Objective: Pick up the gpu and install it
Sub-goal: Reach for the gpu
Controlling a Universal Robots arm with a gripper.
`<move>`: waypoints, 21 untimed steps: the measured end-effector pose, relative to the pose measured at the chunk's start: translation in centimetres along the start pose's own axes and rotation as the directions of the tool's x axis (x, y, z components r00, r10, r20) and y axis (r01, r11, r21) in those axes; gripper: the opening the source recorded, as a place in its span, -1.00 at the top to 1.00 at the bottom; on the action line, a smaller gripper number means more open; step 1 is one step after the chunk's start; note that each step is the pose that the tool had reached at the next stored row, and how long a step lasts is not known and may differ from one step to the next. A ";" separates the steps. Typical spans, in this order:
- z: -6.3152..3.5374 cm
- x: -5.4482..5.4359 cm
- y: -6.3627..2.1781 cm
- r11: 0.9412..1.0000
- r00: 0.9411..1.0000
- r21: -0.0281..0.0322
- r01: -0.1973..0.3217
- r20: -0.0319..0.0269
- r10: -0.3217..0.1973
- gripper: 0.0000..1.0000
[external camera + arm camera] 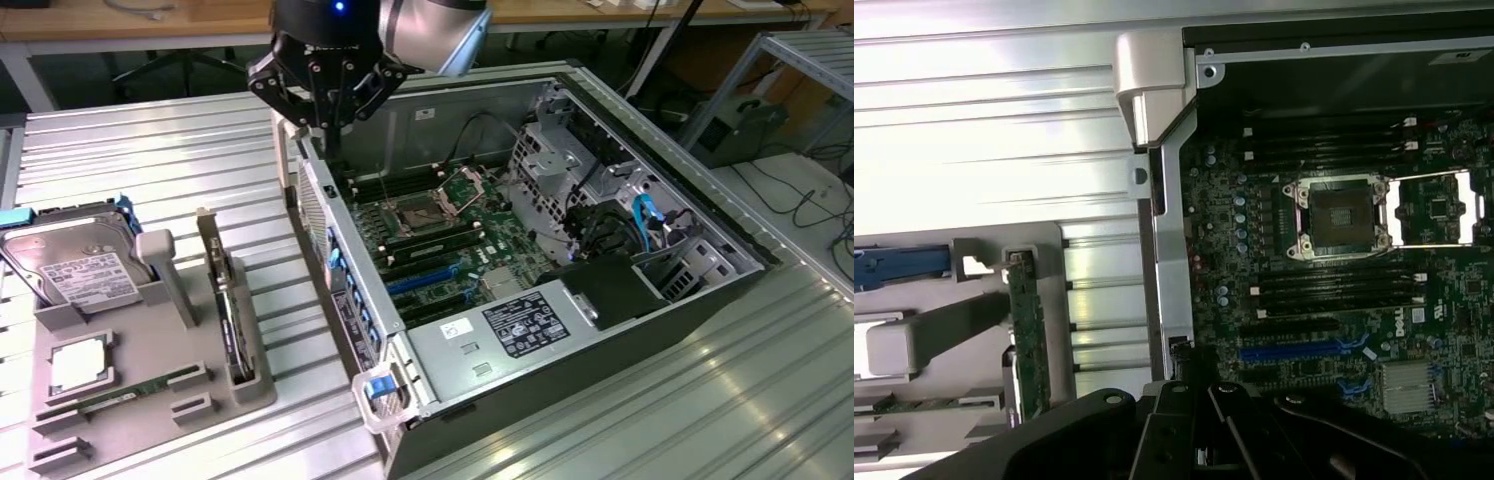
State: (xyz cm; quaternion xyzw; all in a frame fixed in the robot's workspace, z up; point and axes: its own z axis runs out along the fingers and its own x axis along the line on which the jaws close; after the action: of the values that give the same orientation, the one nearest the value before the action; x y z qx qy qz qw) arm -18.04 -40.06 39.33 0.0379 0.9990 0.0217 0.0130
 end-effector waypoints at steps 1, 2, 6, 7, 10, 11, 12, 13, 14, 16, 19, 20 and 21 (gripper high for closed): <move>0.00 0.1 -0.01 1.000 1.000 0.000 0.000 0.000 0.000 0.79; -0.01 0.2 -0.03 1.000 1.000 0.000 0.000 0.000 0.000 0.79; -0.01 0.6 -0.09 1.000 1.000 0.000 0.000 0.000 0.000 0.79; -0.02 0.7 -0.11 1.000 1.000 0.000 0.000 0.000 0.000 0.79; -0.03 1.1 -0.16 1.000 1.000 0.000 0.000 0.000 0.000 0.79; -0.03 1.2 -0.18 1.000 1.000 0.000 0.000 0.000 0.000 0.79; -0.04 1.3 -0.20 1.000 1.000 0.000 0.000 0.000 0.000 0.79; -0.04 1.5 -0.22 1.000 1.000 0.000 0.000 0.000 0.000 0.79; -0.04 1.6 -0.23 1.000 1.000 0.000 0.000 0.000 0.000 0.79; -0.06 1.8 -0.27 1.000 1.000 0.000 0.000 0.000 0.000 0.79; -0.08 2.5 -0.39 1.000 1.000 0.000 0.000 0.000 0.000 0.79; -0.08 2.7 -0.42 1.000 1.000 0.000 0.000 0.000 0.000 0.79; -0.08 2.8 -0.46 1.000 1.000 0.000 0.000 0.000 0.000 0.79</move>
State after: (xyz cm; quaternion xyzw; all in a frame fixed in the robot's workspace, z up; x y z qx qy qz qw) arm -20.89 -40.30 39.33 0.0379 0.9990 0.0217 0.0130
